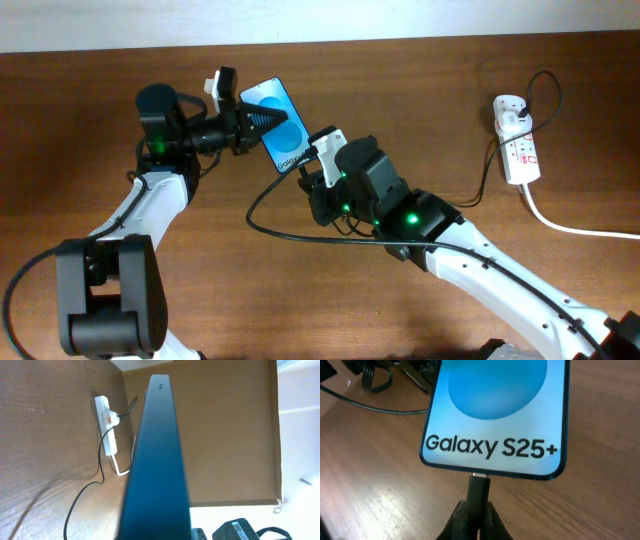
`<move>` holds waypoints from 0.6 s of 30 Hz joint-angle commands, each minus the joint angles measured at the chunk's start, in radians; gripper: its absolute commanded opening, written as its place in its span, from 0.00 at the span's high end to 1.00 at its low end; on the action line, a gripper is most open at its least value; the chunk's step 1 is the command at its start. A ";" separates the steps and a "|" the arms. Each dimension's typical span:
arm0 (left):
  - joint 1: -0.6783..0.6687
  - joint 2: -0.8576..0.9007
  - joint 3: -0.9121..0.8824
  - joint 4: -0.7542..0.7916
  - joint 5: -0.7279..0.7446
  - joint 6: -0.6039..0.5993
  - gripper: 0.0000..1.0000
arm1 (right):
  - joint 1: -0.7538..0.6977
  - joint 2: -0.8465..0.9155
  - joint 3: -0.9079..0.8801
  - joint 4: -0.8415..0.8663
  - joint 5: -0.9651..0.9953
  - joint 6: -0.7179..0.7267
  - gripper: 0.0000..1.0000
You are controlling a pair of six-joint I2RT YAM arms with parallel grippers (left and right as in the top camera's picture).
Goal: Plug charger to phone and switch on socket
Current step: 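Lower the phone flat onto the table with the left gripper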
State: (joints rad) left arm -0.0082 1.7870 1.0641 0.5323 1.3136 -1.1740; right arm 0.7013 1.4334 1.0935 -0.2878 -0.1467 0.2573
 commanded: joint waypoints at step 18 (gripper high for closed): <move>-0.104 -0.007 -0.059 -0.001 -0.057 -0.059 1.00 | 0.005 -0.137 0.088 -0.153 -0.063 -0.002 0.34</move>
State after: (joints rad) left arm -0.0795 1.7882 1.0218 0.5304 1.2575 -1.1801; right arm 0.7074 1.4242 1.1103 -0.3687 -0.2035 0.2623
